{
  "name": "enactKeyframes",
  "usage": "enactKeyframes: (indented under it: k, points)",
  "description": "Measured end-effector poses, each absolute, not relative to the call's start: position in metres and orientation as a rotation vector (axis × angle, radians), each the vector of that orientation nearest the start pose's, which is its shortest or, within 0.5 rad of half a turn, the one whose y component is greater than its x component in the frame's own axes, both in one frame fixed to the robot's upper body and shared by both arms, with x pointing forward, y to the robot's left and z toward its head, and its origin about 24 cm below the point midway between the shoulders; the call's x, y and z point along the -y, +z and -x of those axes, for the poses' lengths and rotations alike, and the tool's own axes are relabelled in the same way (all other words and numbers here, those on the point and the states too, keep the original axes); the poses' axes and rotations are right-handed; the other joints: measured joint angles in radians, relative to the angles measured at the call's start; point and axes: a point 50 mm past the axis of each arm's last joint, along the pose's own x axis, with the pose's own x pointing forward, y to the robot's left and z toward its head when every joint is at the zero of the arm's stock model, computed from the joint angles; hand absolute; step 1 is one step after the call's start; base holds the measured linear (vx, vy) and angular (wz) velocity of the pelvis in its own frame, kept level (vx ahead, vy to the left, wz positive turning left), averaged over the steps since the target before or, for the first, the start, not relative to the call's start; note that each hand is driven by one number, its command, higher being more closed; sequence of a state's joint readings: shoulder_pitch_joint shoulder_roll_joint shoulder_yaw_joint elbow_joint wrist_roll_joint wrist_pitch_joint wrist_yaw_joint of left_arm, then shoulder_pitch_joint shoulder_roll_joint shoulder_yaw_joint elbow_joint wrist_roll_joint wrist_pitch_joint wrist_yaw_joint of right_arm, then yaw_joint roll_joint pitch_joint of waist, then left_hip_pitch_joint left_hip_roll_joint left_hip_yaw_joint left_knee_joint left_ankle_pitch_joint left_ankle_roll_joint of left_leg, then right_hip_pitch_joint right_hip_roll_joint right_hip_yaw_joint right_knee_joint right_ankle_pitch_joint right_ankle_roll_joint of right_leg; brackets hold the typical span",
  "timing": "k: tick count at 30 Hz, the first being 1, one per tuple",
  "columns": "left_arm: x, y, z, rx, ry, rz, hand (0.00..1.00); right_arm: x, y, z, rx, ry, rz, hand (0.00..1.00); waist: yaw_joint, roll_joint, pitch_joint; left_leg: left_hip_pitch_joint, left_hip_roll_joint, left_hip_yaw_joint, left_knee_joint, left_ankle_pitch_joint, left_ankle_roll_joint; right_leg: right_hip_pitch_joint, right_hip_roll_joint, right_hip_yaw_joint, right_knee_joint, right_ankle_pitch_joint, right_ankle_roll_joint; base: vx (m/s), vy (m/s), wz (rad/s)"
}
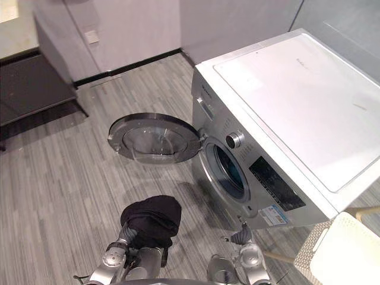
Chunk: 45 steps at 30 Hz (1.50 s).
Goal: Pick up the laundry basket with both hands and put the clothes into the washing machine.
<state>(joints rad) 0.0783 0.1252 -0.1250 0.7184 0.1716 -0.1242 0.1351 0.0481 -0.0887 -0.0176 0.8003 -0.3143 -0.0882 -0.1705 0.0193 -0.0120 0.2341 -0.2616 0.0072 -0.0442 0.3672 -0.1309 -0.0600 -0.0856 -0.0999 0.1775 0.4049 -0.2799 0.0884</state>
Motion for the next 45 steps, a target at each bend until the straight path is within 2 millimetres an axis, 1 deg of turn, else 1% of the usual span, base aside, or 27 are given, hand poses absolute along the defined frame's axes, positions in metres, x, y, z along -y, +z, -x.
enactKeyframes:
  k: [1,3,4,5,6,7,8,9,11,13,15,16,17,19,21,22,23,25,26,29,32,35,36,40,42,43,45]
  points:
    - [-0.179,-0.113,-0.166,-0.66,-0.01,-0.358,1.0,0.185,-0.119,-0.168,-0.716,-0.049,0.439,0.0,0.0,-0.001,-0.001,0.027,0.003,0.08,-0.002,-0.02,0.033,-0.042,-0.028,-0.033,0.054,0.015,0.018,0.14,0.312,-1.42]
    - [-0.185,-0.114,-0.162,-0.672,0.001,-0.368,1.0,0.18,-0.117,-0.175,-0.696,-0.022,0.449,0.0,0.005,0.0,0.0,0.061,0.014,0.164,-0.011,-0.028,0.059,-0.073,-0.067,-0.131,0.098,0.031,0.029,0.1,0.206,-1.4]
    - [-0.188,-0.114,-0.162,-0.674,0.004,-0.377,1.0,0.177,-0.116,-0.178,-0.683,-0.009,0.454,0.0,-0.003,0.001,0.0,0.083,0.019,0.206,-0.026,-0.033,0.066,-0.08,-0.104,-0.26,0.102,0.039,0.016,0.07,0.117,-1.2]
    - [-0.19,-0.113,-0.162,-0.672,0.005,-0.382,1.0,0.176,-0.115,-0.18,-0.679,-0.006,0.454,0.0,-0.005,0.002,0.001,0.097,0.023,0.227,-0.039,-0.033,0.067,-0.08,-0.122,-0.338,0.091,0.041,0.012,0.08,0.1,-1.22]
    - [-0.194,-0.112,-0.163,-0.67,0.018,-0.386,1.0,0.175,-0.115,-0.184,-0.674,0.005,0.458,0.0,0.003,0.001,0.0,0.124,0.04,0.282,-0.063,-0.033,0.067,-0.071,-0.139,-0.475,0.045,0.051,-0.001,0.07,0.036,-1.04]
    - [-0.196,-0.112,-0.164,-0.668,0.023,-0.389,1.0,0.174,-0.114,-0.186,-0.668,0.008,0.46,0.0,0.005,0.001,0.0,0.129,0.045,0.3,-0.069,-0.033,0.067,-0.068,-0.138,-0.526,0.022,0.057,-0.009,0.09,0.006,-1.27]
    - [-0.201,-0.11,-0.166,-0.665,0.031,-0.398,1.0,0.174,-0.111,-0.192,-0.651,0.009,0.467,0.0,-0.003,0.01,0.002,0.134,0.061,0.323,-0.077,-0.033,0.067,-0.051,-0.138,-0.624,-0.026,0.081,-0.018,0.09,-0.032,-0.83]
    - [-0.2,-0.109,-0.17,-0.654,0.029,-0.4,1.0,0.176,-0.111,-0.191,-0.657,0.005,0.473,0.0,-0.017,0.017,0.004,0.139,0.068,0.327,-0.084,-0.033,0.067,-0.038,-0.131,-0.654,-0.042,0.094,-0.029,0.07,-0.045,-0.59]
    - [-0.194,-0.108,-0.174,-0.643,0.02,-0.388,1.0,0.182,-0.117,-0.183,-0.696,0.0,0.483,0.0,-0.022,0.021,0.005,0.156,0.08,0.334,-0.081,-0.035,0.063,-0.019,-0.108,-0.643,-0.063,0.094,-0.029,0.06,-0.083,-0.19]
    - [-0.19,-0.109,-0.173,-0.645,0.01,-0.381,1.0,0.184,-0.121,-0.173,-0.725,-0.003,0.483,0.0,-0.019,0.026,0.005,0.148,0.11,0.341,-0.018,-0.054,0.032,-0.001,-0.083,-0.633,-0.091,0.091,-0.032,0.05,-0.137,-0.29]
    - [-0.184,-0.109,-0.173,-0.639,-0.019,-0.397,1.0,0.189,-0.123,-0.167,-0.741,-0.007,0.491,0.0,-0.005,0.044,0.017,0.047,0.182,0.302,0.242,-0.054,-0.007,0.023,-0.044,-0.595,-0.117,0.087,-0.044,0.0,-0.132,-0.47]
    - [-0.183,-0.109,-0.174,-0.638,-0.022,-0.397,1.0,0.191,-0.123,-0.167,-0.743,-0.009,0.498,0.0,-0.003,0.05,0.02,0.033,0.192,0.284,0.289,-0.046,-0.019,0.03,-0.037,-0.585,-0.118,0.087,-0.045,0.02,-0.08,-0.52]
    - [-0.18,-0.111,-0.17,-0.646,-0.03,-0.395,1.0,0.197,-0.123,-0.166,-0.745,-0.015,0.513,0.0,-0.003,0.062,0.023,0.01,0.209,0.259,0.372,-0.025,-0.05,0.041,-0.024,-0.557,-0.118,0.089,-0.049,0.08,-0.016,-0.67]
    - [-0.177,-0.114,-0.165,-0.661,-0.04,-0.39,1.0,0.2,-0.119,-0.173,-0.727,-0.024,0.522,0.0,-0.002,0.061,0.03,-0.014,0.197,0.198,0.387,-0.052,-0.029,0.046,-0.022,-0.512,-0.118,0.091,-0.054,0.1,0.027,-0.76]
    - [-0.175,-0.112,-0.168,-0.652,-0.041,-0.388,1.0,0.208,-0.118,-0.175,-0.735,-0.065,0.529,0.0,-0.005,0.067,0.03,0.012,0.166,0.11,0.203,-0.067,-0.029,0.027,-0.023,-0.464,-0.102,0.093,-0.052,0.09,0.112,-0.74]
    - [-0.174,-0.112,-0.171,-0.647,-0.044,-0.388,1.0,0.215,-0.118,-0.174,-0.745,-0.092,0.542,0.0,-0.005,0.092,0.018,0.054,0.157,0.047,0.026,-0.018,-0.05,0.013,-0.01,-0.436,-0.093,0.094,-0.037,0.09,0.156,-0.64]
    - [-0.174,-0.112,-0.174,-0.644,-0.05,-0.395,1.0,0.216,-0.119,-0.173,-0.752,-0.1,0.551,0.0,-0.002,0.079,0.019,0.068,0.154,0.048,0.01,-0.03,-0.05,0.005,-0.01,-0.417,-0.09,0.093,-0.028,0.09,0.137,-0.51]
    - [-0.175,-0.108,-0.181,-0.625,-0.069,-0.425,1.0,0.213,-0.122,-0.169,-0.763,-0.1,0.541,0.0,-0.005,0.049,0.022,0.066,0.129,0.075,0.0,-0.027,-0.046,-0.016,-0.039,-0.398,-0.088,0.099,-0.015,0.05,0.1,-0.26]
    - [-0.172,-0.108,-0.183,-0.623,-0.084,-0.431,1.0,0.212,-0.122,-0.168,-0.767,-0.101,0.54,0.0,-0.005,0.046,0.023,0.065,0.12,0.083,0.011,-0.034,-0.036,-0.019,-0.05,-0.392,-0.077,0.096,-0.007,0.03,0.131,-0.17]
    - [-0.172,-0.11,-0.18,-0.629,-0.091,-0.436,1.0,0.213,-0.125,-0.166,-0.786,-0.099,0.542,0.0,-0.004,0.045,0.026,0.061,0.112,0.13,0.073,-0.07,-0.017,-0.054,-0.075,-0.346,-0.003,0.069,0.019,-0.02,0.125,-0.35]
    - [-0.175,-0.103,-0.191,-0.596,-0.076,-0.446,1.0,0.215,-0.116,-0.185,-0.737,-0.111,0.554,0.0,-0.006,0.054,0.076,-0.019,0.118,0.156,0.223,-0.143,0.001,-0.166,-0.082,-0.285,0.15,0.02,0.027,-0.13,0.083,-0.42]
    - [-0.179,-0.084,-0.219,-0.503,-0.007,-0.431,1.0,0.218,-0.1,-0.209,-0.657,-0.159,0.557,0.0,-0.018,0.045,0.153,-0.178,0.134,0.162,0.409,-0.213,0.02,-0.344,-0.097,-0.242,0.348,-0.04,0.033,-0.2,0.019,-0.16]
    - [-0.178,-0.071,-0.233,-0.439,0.013,-0.419,1.0,0.219,-0.09,-0.22,-0.602,-0.183,0.557,0.0,-0.02,0.038,0.183,-0.253,0.147,0.167,0.492,-0.243,0.028,-0.424,-0.097,-0.225,0.427,-0.061,0.036,-0.24,0.021,-0.18]
    - [-0.177,-0.039,-0.261,-0.289,0.08,-0.391,1.0,0.214,-0.061,-0.248,-0.456,-0.225,0.529,0.0,-0.019,0.02,0.222,-0.45,0.19,0.167,0.692,-0.307,0.032,-0.633,-0.094,-0.193,0.617,-0.105,0.022,-0.22,0.039,-0.23]
    - [-0.173,0.003,-0.287,-0.116,0.126,-0.361,1.0,0.205,-0.034,-0.269,-0.328,-0.245,0.492,0.0,-0.018,0.013,0.249,-0.595,0.214,0.16,0.803,-0.324,0.036,-0.785,-0.093,-0.185,0.726,-0.12,0.017,-0.2,-0.001,-0.19]
    - [-0.173,0.014,-0.292,-0.075,0.139,-0.354,1.0,0.202,-0.028,-0.273,-0.3,-0.248,0.482,0.0,-0.017,0.011,0.252,-0.625,0.221,0.16,0.824,-0.327,0.035,-0.819,-0.09,-0.181,0.748,-0.122,0.015,-0.17,-0.024,-0.19]
    - [-0.167,0.059,-0.313,0.098,0.177,-0.335,1.0,0.193,-0.003,-0.284,-0.182,-0.267,0.431,0.0,-0.012,0.009,0.271,-0.742,0.24,0.16,0.889,-0.335,0.039,-0.948,-0.086,-0.171,0.816,-0.126,0.013,-0.14,-0.058,-0.24]
